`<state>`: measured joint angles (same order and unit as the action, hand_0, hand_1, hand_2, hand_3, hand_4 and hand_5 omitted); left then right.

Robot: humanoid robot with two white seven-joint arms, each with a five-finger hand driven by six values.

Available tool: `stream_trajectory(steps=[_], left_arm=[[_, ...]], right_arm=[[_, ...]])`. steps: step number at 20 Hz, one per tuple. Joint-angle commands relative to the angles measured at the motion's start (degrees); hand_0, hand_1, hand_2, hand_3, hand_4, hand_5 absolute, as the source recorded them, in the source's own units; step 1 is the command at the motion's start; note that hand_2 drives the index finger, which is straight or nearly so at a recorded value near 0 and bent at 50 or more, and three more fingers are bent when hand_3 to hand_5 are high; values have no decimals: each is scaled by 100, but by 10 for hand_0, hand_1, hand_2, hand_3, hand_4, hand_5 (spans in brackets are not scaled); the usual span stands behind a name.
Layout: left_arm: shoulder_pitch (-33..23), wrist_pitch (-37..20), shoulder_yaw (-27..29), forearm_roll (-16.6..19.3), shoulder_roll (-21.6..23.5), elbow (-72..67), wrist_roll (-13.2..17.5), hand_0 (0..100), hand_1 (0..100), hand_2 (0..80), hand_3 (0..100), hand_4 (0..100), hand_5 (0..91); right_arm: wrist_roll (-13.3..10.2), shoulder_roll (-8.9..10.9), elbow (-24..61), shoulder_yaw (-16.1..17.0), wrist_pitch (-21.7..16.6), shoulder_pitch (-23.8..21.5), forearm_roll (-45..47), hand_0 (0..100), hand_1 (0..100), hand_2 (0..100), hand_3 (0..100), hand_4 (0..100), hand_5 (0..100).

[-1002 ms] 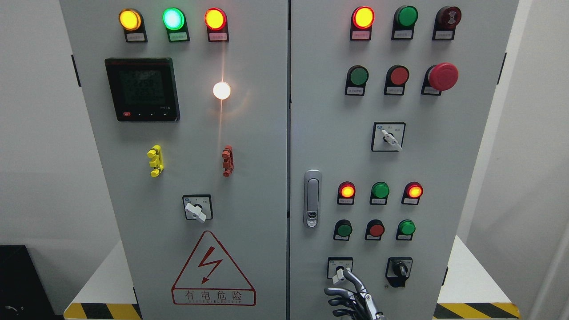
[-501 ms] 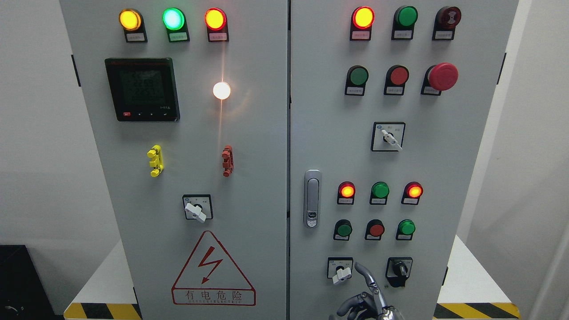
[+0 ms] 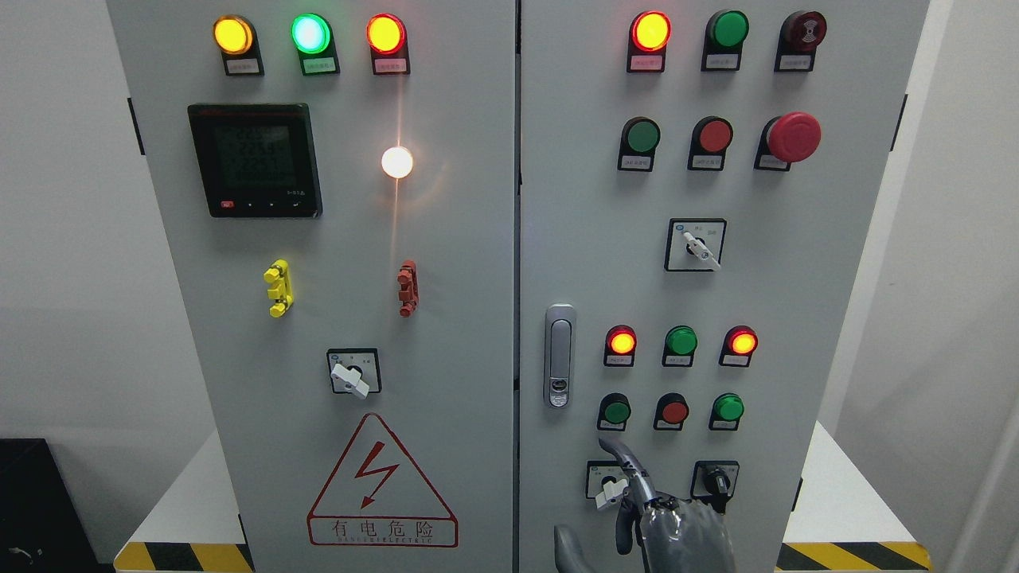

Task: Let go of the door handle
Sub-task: 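Raise the right hand toward the silver door latch handle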

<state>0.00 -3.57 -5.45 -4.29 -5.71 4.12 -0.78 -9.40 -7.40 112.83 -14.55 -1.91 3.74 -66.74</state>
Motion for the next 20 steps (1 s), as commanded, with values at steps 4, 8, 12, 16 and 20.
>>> stream_trajectory(steps=[4,8,12,16,20], left_arm=[[-97,-4,0,-1,0,1,-1,120,556,0,0,0,0],[-97,-4,0,-1,0,1,-1,120,556,0,0,0,0],[-97,-4,0,-1,0,1,-1,120,556,0,0,0,0],[-97,-4,0,-1,0,1,-1,120,556,0,0,0,0],[-97,-4,0,-1,0,-8,-1,120,556,0,0,0,0]], right_arm=[[25,-8,-613,-48,472,469,-1508,348,301,138,1000,1000,1000],[34,-8,-894,-56,656,741,-1596,353,291,113,1000,1000,1000],[43,-16,-1017,-83,710,847,-1605,357,279,71,1000,1000,1000],[52,-16,-1149,-162,727,856,-1676,364,271,39,1000,1000,1000],[43,-25,-1219,-188,736,926,-1684,368,265,34,1000,1000,1000]])
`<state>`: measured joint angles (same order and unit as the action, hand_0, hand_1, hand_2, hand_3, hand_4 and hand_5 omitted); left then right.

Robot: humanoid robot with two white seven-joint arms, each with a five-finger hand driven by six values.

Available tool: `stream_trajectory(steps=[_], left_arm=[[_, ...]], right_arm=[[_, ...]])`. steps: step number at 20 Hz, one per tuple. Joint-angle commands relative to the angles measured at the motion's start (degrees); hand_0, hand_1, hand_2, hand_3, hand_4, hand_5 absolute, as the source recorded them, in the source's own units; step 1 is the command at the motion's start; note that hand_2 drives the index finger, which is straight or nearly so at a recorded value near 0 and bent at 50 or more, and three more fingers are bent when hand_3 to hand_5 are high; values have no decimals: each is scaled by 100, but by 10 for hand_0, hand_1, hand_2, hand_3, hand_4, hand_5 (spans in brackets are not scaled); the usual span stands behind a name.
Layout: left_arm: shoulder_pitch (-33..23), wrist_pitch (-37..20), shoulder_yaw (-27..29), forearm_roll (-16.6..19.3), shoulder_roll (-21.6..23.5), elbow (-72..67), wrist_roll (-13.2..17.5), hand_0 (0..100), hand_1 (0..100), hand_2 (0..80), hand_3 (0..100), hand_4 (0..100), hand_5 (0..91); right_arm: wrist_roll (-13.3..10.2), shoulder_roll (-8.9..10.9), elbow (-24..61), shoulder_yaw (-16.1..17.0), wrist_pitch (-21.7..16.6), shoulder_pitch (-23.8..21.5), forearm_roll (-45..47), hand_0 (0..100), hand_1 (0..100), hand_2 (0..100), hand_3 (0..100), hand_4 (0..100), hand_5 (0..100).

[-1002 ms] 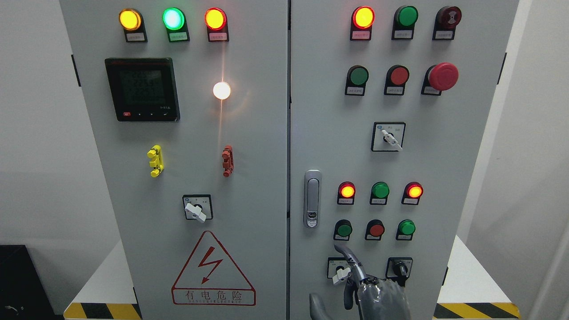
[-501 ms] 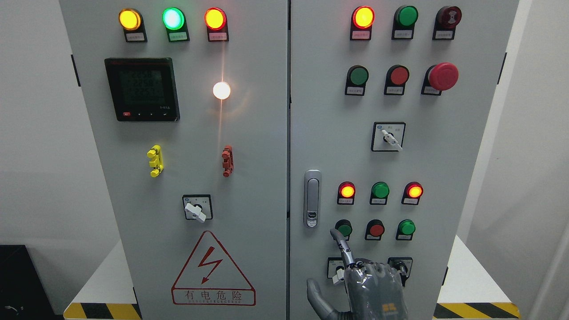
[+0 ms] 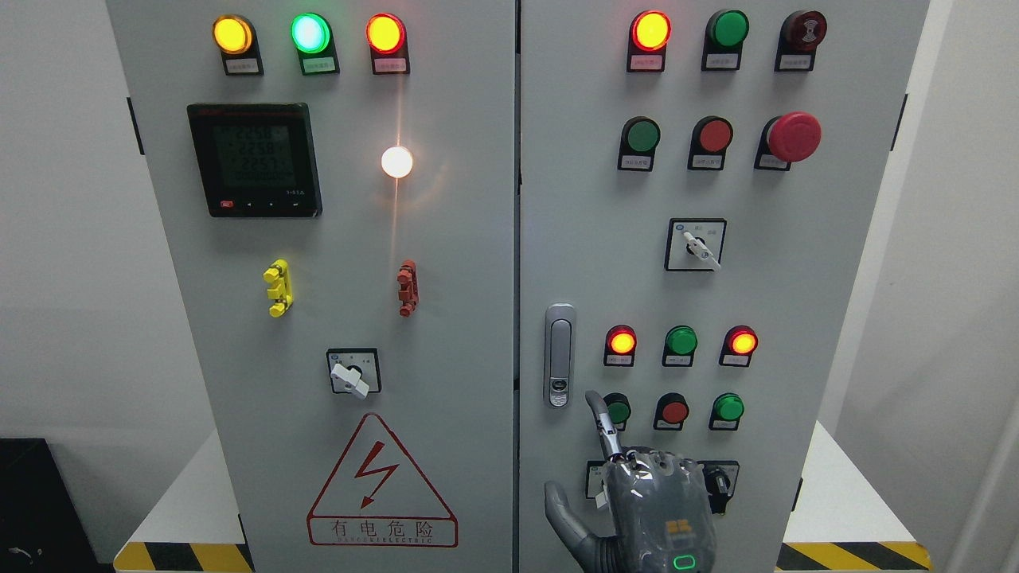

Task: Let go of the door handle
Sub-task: 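Raise the right hand toward the silver door latch handle, then close the right hand fingers around the lower end of the silver handle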

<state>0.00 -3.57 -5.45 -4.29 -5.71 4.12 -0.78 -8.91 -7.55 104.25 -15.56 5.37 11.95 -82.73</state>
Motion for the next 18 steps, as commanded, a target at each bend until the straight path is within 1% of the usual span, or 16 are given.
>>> stream_trajectory(steps=[1,4,11,15,18], left_arm=[[-97,-4,0,-2,0,-8,-1,120,556,0,0,0,0],[-97,-4,0,-2,0,1,-1,120,556,0,0,0,0],[-97,-4,0,7,0,1,-1,120,556,0,0,0,0],[-97,-4,0,-2,0,1,-1,120,556,0,0,0,0],[-97,-4,0,-2,0,1,-1,120,556,0,0,0,0]], right_arm=[[-6,-10,-361,-113,8,115,-94,368,265,33,1000,1000,1000],[-6,-10,-432,-184,8,141,-112,370,258,29,1000,1000,1000],[-6,-10,-563,-184,8,334,-121,374,250,27,1000,1000,1000],[-6,-10,-634,-236,52,484,-130,375,249,28,1000,1000,1000],[-6,-10,-695,-280,139,484,-130,375,248,29,1000,1000,1000]])
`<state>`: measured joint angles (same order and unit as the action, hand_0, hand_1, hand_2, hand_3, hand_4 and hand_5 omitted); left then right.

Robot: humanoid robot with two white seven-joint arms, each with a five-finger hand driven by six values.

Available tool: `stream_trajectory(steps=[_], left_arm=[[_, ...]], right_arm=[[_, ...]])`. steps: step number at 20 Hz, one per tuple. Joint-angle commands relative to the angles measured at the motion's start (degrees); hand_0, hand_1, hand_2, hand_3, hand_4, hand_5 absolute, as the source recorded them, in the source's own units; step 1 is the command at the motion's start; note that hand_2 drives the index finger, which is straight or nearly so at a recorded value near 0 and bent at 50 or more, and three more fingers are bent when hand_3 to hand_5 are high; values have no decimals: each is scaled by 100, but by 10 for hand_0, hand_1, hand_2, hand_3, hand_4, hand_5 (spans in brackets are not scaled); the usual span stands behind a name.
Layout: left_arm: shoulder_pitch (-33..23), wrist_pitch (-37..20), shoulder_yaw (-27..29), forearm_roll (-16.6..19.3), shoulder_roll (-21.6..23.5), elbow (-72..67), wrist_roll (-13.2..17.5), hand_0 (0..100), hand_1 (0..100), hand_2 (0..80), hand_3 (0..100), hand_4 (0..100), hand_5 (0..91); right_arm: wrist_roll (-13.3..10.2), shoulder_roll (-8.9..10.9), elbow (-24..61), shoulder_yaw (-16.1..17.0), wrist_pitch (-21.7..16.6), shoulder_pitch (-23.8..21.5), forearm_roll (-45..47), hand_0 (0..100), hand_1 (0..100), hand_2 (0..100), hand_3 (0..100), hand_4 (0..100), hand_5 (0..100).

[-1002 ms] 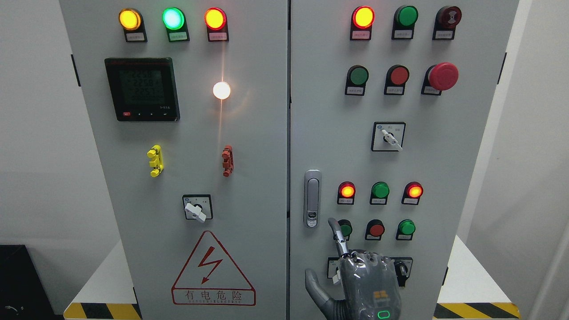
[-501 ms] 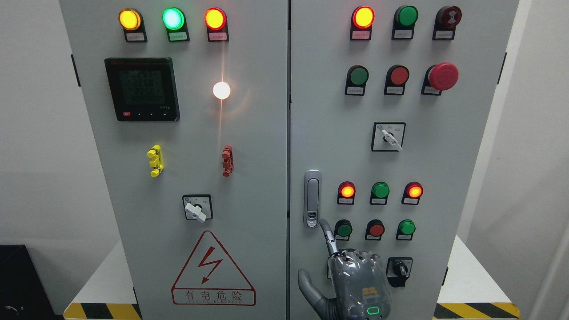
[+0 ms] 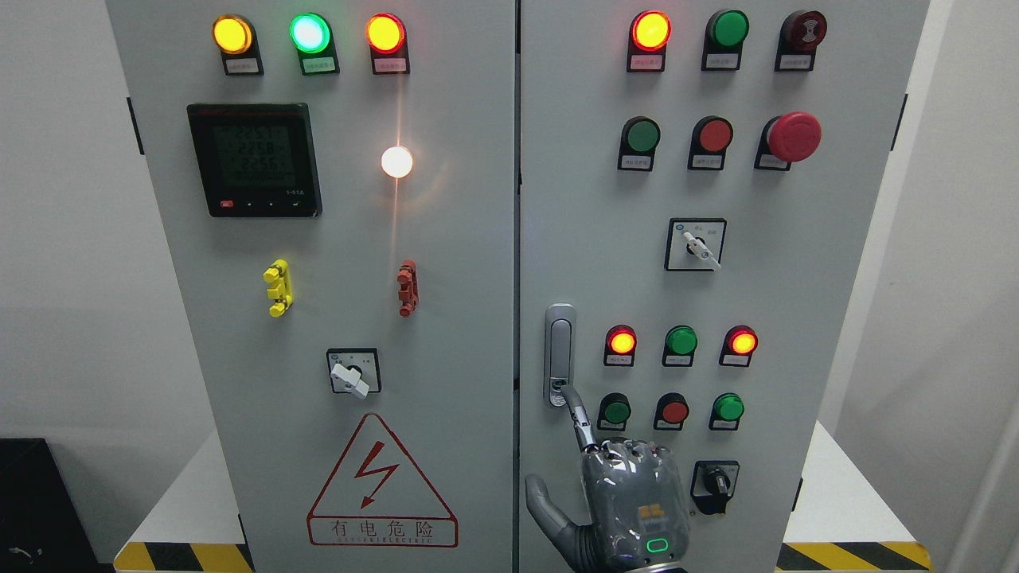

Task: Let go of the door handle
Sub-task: 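Close the right hand fingers around the lower end of the silver handle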

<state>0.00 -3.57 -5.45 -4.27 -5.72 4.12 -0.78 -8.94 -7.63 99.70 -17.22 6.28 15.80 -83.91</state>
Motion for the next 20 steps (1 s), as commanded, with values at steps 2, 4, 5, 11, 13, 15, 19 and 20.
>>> stream_trajectory(steps=[2,4,5,11,13,15,19,20], left_arm=[[-97,-4,0,-4,0,1,-1,120,556,0,0,0,0],[-97,-4,0,-4,0,-7,-1,120,556,0,0,0,0],[-97,-4,0,-4,0,1,-1,120,556,0,0,0,0],[-97,-4,0,-4,0,1,-1,120,556,0,0,0,0],[-97,-4,0,5,0,1,-1,120,556,0,0,0,0],[-97,-4,0,-4,0,1,-1,120,556,0,0,0,0],[-97,-4,0,-4,0,1,-1,120,556,0,0,0,0],[-97,-4,0,-4,0,1,-1,120,556,0,0,0,0]], right_arm=[[-3,-2,-266,-158,66,99,-11,376,247,30,1000,1000,1000],[-3,-11,-319,-158,66,116,-2,377,246,32,1000,1000,1000],[-3,-2,-337,-150,66,116,-2,378,246,33,1000,1000,1000],[-3,-2,-354,-141,75,116,-2,380,245,39,1000,1000,1000],[-3,-2,-389,-141,75,125,-2,380,244,41,1000,1000,1000],[-3,-2,-381,-123,109,152,-2,381,243,45,1000,1000,1000],[-3,-2,-381,-115,206,187,-2,381,243,51,1000,1000,1000],[-3,-2,-381,-106,206,187,-2,381,243,52,1000,1000,1000]])
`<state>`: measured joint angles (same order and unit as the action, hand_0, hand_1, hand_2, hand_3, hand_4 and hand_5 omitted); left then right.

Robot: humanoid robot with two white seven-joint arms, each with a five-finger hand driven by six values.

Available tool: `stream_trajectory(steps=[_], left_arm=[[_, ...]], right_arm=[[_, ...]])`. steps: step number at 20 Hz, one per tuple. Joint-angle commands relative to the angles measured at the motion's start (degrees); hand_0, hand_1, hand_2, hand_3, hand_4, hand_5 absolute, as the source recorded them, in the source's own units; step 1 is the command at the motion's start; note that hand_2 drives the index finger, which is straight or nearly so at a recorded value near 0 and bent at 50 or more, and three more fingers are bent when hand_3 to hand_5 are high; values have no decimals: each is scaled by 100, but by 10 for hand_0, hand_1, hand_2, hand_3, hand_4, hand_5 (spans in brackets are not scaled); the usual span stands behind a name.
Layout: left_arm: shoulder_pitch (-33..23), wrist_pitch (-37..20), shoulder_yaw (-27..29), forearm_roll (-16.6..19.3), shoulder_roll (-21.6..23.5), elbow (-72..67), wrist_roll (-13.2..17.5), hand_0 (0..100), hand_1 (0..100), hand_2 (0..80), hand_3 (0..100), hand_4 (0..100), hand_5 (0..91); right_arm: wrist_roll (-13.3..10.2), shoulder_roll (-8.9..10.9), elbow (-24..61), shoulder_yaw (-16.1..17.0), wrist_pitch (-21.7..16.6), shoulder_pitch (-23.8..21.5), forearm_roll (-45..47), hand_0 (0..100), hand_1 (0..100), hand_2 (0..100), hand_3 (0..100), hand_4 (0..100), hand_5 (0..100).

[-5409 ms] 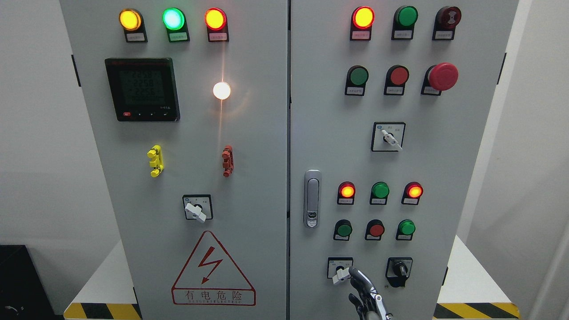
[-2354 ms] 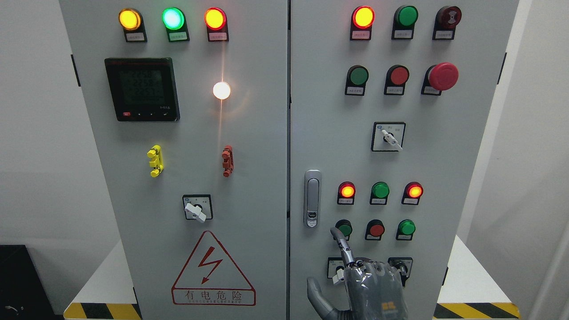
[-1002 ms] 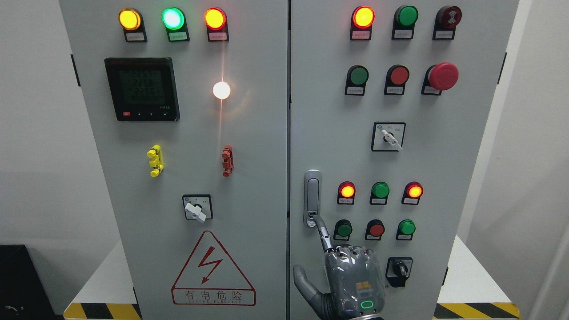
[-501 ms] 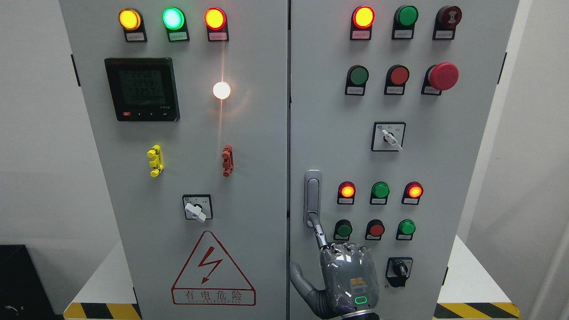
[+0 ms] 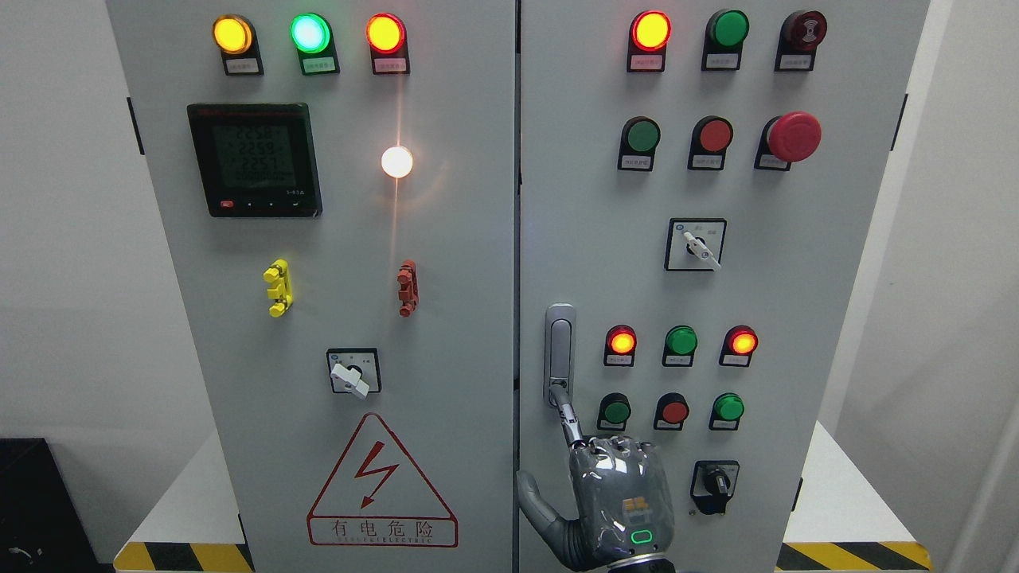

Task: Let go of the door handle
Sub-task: 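Close the right hand fingers around the lower end of the silver handle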

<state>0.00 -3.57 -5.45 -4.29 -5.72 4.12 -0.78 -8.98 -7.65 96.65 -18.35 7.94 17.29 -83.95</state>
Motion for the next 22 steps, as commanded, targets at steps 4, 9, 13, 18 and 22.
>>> stream_trajectory(steps=[4,9,13,18,22], left_arm=[[-97,-4,0,-1,0,1,-1,120,556,0,0,0,0],[-97,-4,0,-1,0,1,-1,120,556,0,0,0,0],[-97,-4,0,-1,0,1,-1,120,556,0,0,0,0],[-97,-4,0,-1,0,1,-1,120,556,0,0,0,0],[-97,-4,0,-1,0,1,-1,120,556,0,0,0,0]], right_arm=[[10,1,-76,16,59,47,1,381,243,55,1000,1000,1000],[11,1,-85,16,77,38,1,382,242,59,1000,1000,1000],[11,-8,-94,16,85,38,1,383,242,62,1000,1000,1000],[10,-8,-208,16,85,38,19,386,243,68,1000,1000,1000],[11,-8,-217,16,76,38,36,388,244,71,1000,1000,1000]])
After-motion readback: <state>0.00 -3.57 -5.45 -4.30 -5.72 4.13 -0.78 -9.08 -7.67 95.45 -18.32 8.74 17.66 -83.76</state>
